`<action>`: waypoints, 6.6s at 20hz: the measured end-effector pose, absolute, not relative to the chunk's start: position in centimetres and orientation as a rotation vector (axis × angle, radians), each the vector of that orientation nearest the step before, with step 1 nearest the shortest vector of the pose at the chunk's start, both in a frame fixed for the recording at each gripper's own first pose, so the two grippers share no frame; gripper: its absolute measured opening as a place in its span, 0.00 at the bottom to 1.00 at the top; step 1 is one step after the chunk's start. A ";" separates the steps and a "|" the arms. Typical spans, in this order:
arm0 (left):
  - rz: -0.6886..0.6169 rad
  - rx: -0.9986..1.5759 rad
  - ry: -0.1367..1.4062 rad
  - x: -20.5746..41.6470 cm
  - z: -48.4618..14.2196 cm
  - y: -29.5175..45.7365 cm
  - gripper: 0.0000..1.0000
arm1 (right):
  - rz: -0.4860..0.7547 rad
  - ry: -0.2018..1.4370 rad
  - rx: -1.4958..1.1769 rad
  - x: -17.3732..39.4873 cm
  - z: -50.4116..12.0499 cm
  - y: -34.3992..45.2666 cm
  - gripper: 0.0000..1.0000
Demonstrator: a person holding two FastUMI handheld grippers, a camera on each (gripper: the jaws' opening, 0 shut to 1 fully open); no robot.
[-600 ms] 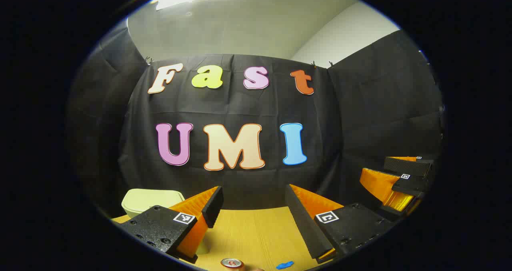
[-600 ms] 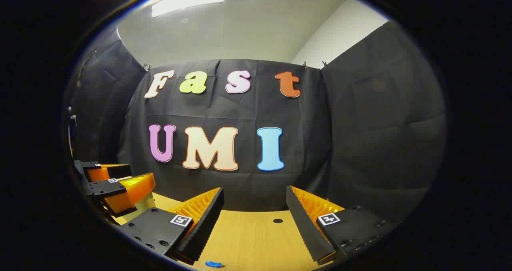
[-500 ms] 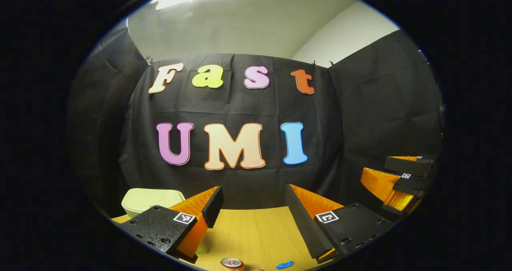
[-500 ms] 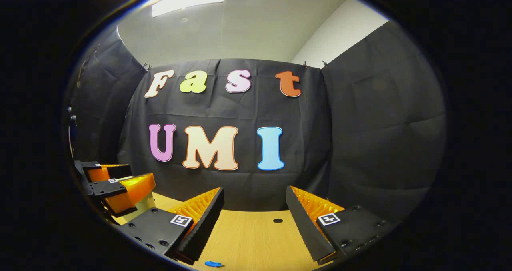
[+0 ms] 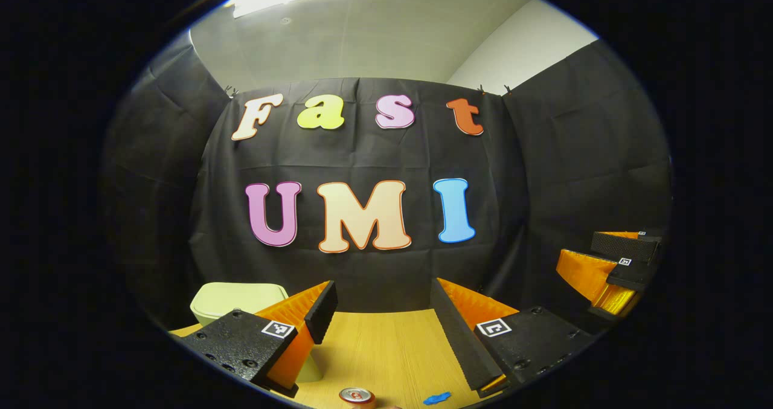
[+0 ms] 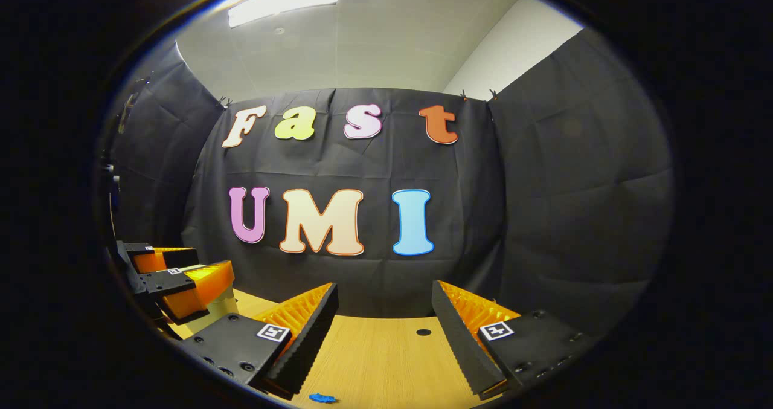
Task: Press the lid of the desktop garbage bin to open it, pick up the crumpled paper on the desktop and throw it into the bin, then pick up the pop can on the desktop and drop it into the bin, and finally close the garbage bin lid.
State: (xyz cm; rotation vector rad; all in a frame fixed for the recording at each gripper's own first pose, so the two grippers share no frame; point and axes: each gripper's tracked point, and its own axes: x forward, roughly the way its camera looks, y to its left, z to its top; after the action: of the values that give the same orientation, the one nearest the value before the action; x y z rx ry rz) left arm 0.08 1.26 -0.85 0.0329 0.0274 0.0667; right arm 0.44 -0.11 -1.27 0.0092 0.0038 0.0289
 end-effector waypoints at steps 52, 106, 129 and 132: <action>0.437 -0.034 0.274 0.9 -11.3 25.5 0.00 | 0.066 0.092 -0.005 2.7 -5.4 11.0 0.98; 0.391 0.053 -0.013 -11.2 2.8 18.7 0.92 | 0.359 0.895 -0.159 -3.5 -43.8 14.0 0.98; 0.383 0.023 0.029 -11.3 0.8 19.1 0.92 | 0.472 0.517 -0.013 6.2 -24.4 21.1 0.20; 0.388 0.021 0.031 -11.8 0.6 19.5 0.92 | 0.502 0.438 0.006 7.8 -20.0 23.3 0.19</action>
State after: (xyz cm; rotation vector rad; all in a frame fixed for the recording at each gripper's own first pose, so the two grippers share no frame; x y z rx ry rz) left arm -11.78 19.51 0.61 0.0206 0.0306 0.3880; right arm 7.85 23.34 -20.02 0.0055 0.4380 0.5018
